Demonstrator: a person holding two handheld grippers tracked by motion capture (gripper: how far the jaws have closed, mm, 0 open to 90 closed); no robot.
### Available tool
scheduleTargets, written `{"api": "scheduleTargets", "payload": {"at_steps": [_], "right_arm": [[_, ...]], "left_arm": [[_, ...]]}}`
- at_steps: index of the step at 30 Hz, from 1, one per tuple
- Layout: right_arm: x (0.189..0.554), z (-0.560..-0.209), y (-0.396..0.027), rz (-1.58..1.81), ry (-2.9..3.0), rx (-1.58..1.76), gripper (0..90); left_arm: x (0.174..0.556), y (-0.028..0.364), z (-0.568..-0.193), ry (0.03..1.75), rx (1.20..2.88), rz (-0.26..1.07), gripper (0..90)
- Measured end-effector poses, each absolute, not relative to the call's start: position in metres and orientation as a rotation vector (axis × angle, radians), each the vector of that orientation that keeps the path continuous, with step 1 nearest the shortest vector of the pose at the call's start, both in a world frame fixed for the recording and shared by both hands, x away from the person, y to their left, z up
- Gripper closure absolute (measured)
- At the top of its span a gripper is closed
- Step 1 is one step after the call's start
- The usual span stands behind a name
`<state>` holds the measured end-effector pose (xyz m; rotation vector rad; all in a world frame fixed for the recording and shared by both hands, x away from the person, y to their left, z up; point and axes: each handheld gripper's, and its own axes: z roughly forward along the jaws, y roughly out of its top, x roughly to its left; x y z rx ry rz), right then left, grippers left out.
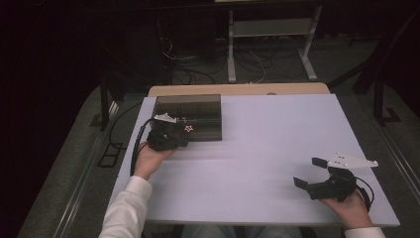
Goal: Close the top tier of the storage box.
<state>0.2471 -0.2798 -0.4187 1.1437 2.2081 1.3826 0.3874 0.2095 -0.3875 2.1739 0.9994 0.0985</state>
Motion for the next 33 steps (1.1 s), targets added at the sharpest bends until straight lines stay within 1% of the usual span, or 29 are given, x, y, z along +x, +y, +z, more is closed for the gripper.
{"api": "scheduleTargets", "payload": {"at_steps": [33], "right_arm": [[0.247, -0.419, -0.28, 1.381, 2.211, 1.145, 0.0]], "left_arm": [[0.401, 0.207, -0.385, 1.02, 2.164, 0.11, 89.3]]}}
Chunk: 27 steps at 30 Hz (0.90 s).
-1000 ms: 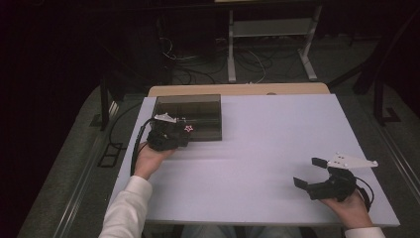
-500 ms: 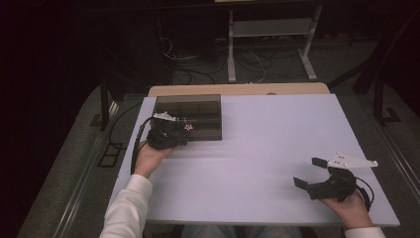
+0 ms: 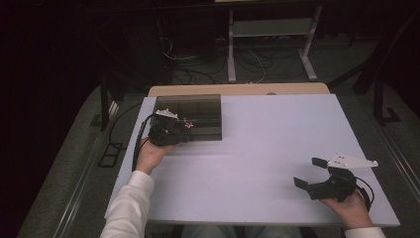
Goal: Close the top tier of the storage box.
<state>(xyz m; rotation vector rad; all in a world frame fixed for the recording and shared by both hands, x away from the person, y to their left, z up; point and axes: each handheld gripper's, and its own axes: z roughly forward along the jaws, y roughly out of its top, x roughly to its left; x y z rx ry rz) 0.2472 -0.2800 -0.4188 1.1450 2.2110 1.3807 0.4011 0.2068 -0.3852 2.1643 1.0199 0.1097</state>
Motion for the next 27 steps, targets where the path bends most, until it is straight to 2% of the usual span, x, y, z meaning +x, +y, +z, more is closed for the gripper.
{"api": "scheduleTargets", "payload": {"at_steps": [27], "right_arm": [[0.247, -0.419, -0.28, 1.38, 2.214, 1.144, 0.0]], "left_arm": [[0.418, 0.207, -0.384, 1.051, 2.142, 0.145, 89.3]]}}
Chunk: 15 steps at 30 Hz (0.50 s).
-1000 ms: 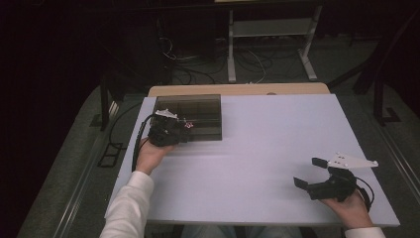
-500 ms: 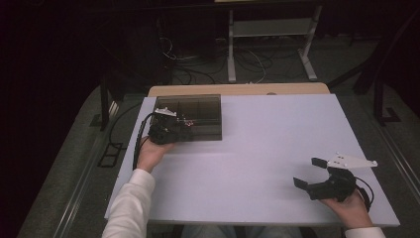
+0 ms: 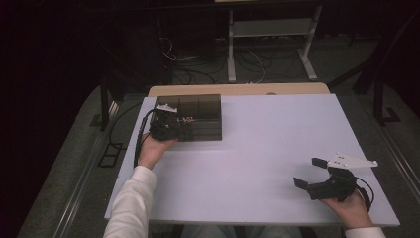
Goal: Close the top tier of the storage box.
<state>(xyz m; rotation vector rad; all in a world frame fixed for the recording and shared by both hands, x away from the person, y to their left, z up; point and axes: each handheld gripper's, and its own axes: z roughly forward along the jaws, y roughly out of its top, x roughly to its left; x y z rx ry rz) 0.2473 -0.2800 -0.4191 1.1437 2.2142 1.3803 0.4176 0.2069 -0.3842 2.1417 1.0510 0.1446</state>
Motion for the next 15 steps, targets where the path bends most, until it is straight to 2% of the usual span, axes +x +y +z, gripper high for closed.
{"api": "scheduleTargets", "payload": {"at_steps": [8, 15], "right_arm": [[0.2471, -0.419, -0.2799, 1.38, 2.213, 1.143, 0.0], [0.2471, -0.4189, -0.2802, 1.382, 2.213, 1.143, 0.0]], "left_arm": [[0.4174, 0.2068, -0.3858, 1.062, 2.136, 0.151, 89.2], [0.4128, 0.2032, -0.382, 1.031, 2.14, 0.147, 81.5]]}}
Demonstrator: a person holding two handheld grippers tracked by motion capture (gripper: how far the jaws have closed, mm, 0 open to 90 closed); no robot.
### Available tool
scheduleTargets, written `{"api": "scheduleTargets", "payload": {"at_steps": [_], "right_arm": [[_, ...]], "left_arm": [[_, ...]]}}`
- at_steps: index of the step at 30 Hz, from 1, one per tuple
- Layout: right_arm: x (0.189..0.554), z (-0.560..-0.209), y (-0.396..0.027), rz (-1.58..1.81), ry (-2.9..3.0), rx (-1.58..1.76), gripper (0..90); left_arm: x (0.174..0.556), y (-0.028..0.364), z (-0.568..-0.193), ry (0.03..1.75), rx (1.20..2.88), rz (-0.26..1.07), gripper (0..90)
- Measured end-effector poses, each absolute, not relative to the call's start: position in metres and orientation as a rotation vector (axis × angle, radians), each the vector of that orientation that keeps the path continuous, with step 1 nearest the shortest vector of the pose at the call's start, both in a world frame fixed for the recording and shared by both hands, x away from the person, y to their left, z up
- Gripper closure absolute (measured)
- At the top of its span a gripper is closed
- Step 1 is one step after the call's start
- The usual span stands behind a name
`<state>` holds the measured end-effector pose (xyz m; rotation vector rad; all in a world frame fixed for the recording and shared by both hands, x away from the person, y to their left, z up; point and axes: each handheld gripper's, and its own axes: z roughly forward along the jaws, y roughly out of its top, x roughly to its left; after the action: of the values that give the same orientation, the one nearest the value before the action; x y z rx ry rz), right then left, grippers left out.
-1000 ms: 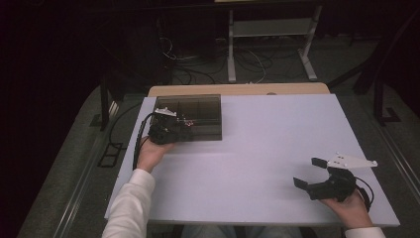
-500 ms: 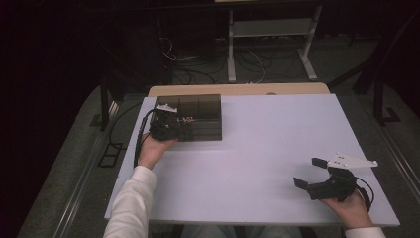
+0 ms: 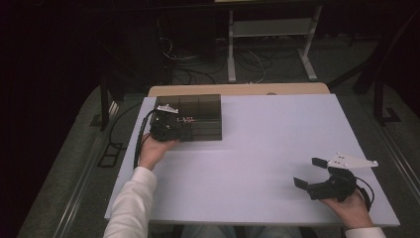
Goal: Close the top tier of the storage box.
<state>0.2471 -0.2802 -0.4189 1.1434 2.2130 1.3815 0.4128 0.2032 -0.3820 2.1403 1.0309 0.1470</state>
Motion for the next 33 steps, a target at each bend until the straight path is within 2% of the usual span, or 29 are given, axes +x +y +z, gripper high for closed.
{"api": "scheduleTargets", "payload": {"at_steps": [5, 21, 27, 31, 33], "right_arm": [[0.247, -0.419, -0.28, 1.383, 2.213, 1.142, 0.0], [0.247, -0.419, -0.279, 1.381, 2.217, 1.139, 0.0], [0.246, -0.419, -0.279, 1.383, 2.215, 1.139, 0.0], [0.246, -0.419, -0.279, 1.385, 2.215, 1.138, 0.0], [0.246, -0.419, -0.279, 1.384, 2.216, 1.138, 0.0]], "left_arm": [[0.408, 0.202, -0.378, 1.007, 2.147, 0.144, 76.5], [0.384, 0.205, -0.37, 0.959, 2.105, 0.196, 40.2], [0.374, 0.202, -0.364, 0.936, 2.087, 0.22, 15.9], [0.367, 0.201, -0.36, 0.909, 2.077, 0.228, 4.7], [0.363, 0.2, -0.36, 0.903, 2.073, 0.238, 2.9]]}}
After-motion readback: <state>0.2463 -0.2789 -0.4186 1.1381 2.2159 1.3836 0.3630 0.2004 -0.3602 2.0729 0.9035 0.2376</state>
